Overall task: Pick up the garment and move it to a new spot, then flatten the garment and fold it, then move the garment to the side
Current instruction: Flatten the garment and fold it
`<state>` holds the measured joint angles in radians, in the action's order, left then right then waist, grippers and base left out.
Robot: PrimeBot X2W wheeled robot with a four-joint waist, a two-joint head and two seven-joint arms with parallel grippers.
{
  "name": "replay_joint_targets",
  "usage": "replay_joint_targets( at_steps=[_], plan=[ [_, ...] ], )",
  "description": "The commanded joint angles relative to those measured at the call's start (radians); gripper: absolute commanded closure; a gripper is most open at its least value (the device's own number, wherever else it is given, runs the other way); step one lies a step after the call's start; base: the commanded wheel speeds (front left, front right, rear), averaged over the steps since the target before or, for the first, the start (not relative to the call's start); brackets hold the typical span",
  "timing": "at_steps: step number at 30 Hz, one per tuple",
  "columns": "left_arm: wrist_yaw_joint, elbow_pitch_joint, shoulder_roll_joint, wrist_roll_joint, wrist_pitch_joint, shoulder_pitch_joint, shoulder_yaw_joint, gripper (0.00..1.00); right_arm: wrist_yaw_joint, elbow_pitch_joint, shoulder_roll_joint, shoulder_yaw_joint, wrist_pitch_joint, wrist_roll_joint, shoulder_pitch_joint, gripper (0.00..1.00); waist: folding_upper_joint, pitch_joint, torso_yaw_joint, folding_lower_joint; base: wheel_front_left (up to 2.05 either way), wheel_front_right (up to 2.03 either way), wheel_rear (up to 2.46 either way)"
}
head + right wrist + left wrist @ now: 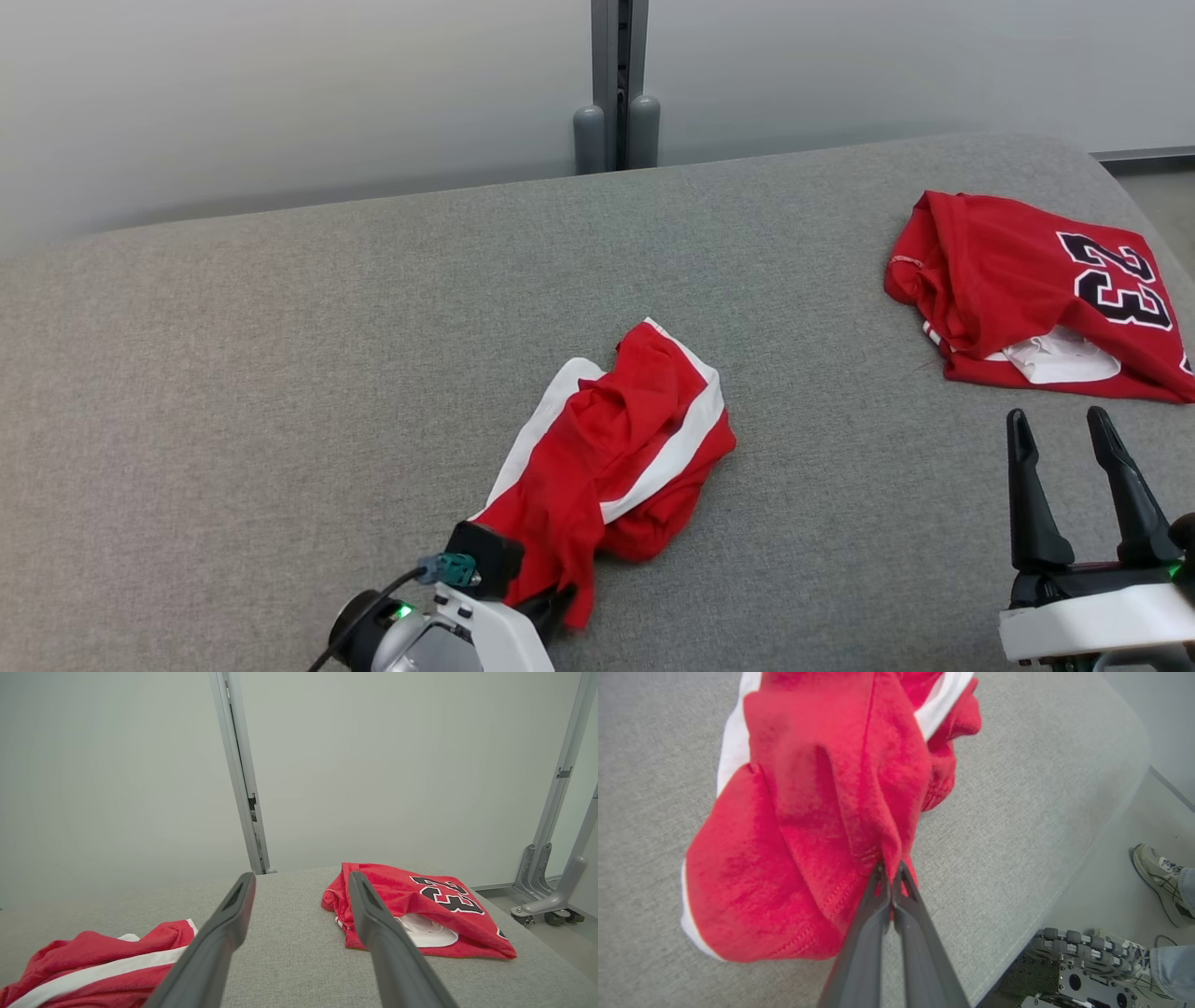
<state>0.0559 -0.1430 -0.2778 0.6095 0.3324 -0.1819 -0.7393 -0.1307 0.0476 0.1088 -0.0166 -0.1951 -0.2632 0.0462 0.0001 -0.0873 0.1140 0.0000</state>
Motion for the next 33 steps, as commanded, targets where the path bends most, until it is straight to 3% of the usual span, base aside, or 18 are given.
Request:
replay_joint_targets(
  at_steps=[1, 8, 13, 17, 20, 24, 29, 30, 31, 33],
  plan=[
    [0.015, 0.024, -0.023, 0.003, 0.004, -0.014, 0.019, 1.00, 0.000, -0.002, 0.002, 0.001, -0.007, -0.001, -0.011, 0.00, -0.0001, 0.002, 0.001, 0.0000, 0.00, 0.00, 0.00],
    [0.043, 0.200, -0.151, -0.037, 0.085, -0.079, 0.075, 1.00, 0.000, 0.004, 0.002, -0.006, -0.009, -0.005, -0.004, 0.00, -0.0001, -0.009, 0.008, 0.0000, 0.00, 0.00, 0.00],
    [-0.019, 0.237, -0.238, -0.060, 0.161, -0.243, 0.115, 1.00, 0.000, 0.006, -0.003, 0.002, -0.013, -0.006, -0.030, 0.00, -0.0001, -0.049, 0.021, 0.0000, 0.00, 0.00, 0.00],
    [-0.122, 0.138, -0.261, -0.048, 0.219, -0.416, 0.113, 1.00, 0.000, 0.000, -0.009, 0.020, -0.020, -0.009, -0.071, 0.00, -0.0001, -0.098, 0.056, 0.0000, 0.00, 0.00, 0.00],
    [-0.167, 0.036, -0.270, -0.049, 0.243, -0.545, 0.091, 1.00, 0.000, -0.016, -0.018, 0.032, -0.031, -0.011, -0.096, 0.00, -0.0001, -0.130, 0.090, 0.0000, 0.00, 0.00, 0.00],
    [-0.185, -0.107, -0.267, -0.056, 0.204, -0.702, 0.039, 1.00, 0.000, -0.039, -0.030, 0.049, -0.047, -0.018, -0.130, 0.00, -0.0001, -0.171, 0.134, 0.0000, 0.00, 0.00, 0.00],
    [-0.185, -0.266, -0.247, -0.044, 0.041, -0.853, -0.094, 1.00, 0.000, -0.070, -0.039, 0.078, -0.062, -0.026, -0.172, 0.00, -0.0001, -0.209, 0.174, 0.0000, 0.00, 0.00, 0.00],
    [-0.185, -0.294, -0.240, -0.026, 0.003, -0.872, -0.118, 0.60, 0.000, -0.077, -0.041, 0.083, -0.064, -0.027, -0.181, 0.00, -0.0001, -0.212, 0.178, 0.0000, 0.00, 0.00, 0.00],
    [-0.185, -0.328, -0.231, 0.006, -0.017, -0.879, -0.142, 0.00, 0.000, -0.083, -0.042, 0.084, -0.065, -0.027, -0.187, 0.00, -0.0001, -0.213, 0.181, 0.0000, 0.00, 0.00, 0.00],
    [-0.186, -0.380, -0.228, 0.046, -0.046, -0.900, -0.201, 0.00, 0.000, -0.095, -0.044, 0.084, -0.067, -0.023, -0.193, 0.00, -0.0001, -0.207, 0.180, 0.0000, 0.00, 0.00, 0.00]
  ],
)
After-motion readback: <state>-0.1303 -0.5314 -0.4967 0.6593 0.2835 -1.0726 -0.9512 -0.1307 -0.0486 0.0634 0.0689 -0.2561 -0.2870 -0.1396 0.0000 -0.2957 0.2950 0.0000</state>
